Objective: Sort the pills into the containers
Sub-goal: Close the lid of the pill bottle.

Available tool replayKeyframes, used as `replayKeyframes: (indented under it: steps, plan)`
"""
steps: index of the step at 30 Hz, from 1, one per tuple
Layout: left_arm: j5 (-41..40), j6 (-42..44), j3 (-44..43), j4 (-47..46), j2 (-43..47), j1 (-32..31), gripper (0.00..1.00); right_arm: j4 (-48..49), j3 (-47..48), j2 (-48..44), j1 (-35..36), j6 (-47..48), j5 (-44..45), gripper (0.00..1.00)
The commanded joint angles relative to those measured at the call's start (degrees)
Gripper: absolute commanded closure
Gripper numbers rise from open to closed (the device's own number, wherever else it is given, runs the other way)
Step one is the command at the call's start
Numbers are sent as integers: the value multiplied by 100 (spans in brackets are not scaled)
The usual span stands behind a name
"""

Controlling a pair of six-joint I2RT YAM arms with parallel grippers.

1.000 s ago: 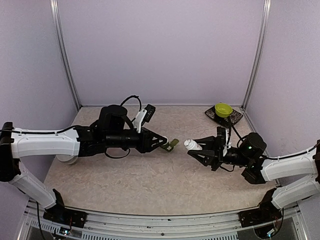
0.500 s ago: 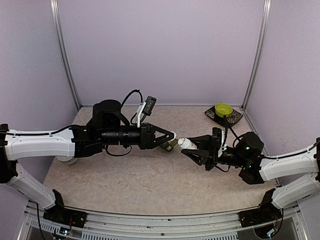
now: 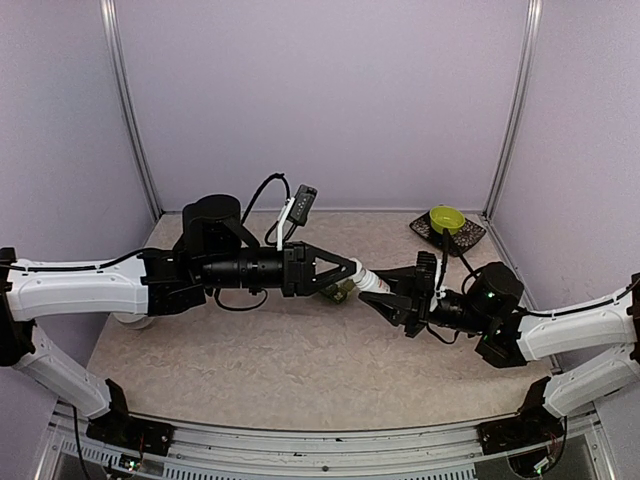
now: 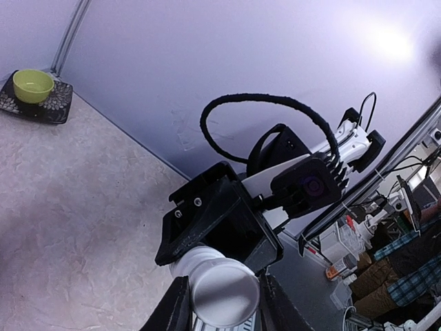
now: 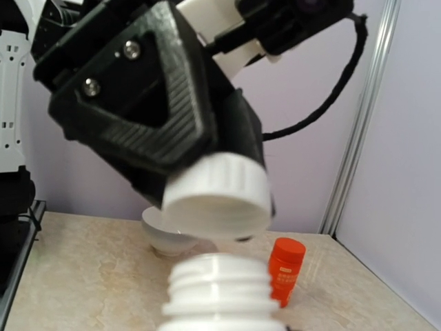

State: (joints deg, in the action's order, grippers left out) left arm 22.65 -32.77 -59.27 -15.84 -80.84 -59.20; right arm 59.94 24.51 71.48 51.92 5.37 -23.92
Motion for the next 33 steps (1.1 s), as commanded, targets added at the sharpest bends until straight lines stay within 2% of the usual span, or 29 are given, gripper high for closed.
replayKeyframes:
  steps: [1, 11, 33]
  plan:
    - [-85, -19, -182, -48, 18, -82, 68, -6, 187, 41, 120, 104, 98, 92]
    - [-454, 170, -160, 204, 47, -109, 68, -53, 219, -13, 163, 109, 122, 92]
    - [-218, 8, -137, -80, -159, -201, 68, -30, 212, 68, 187, 114, 259, 92]
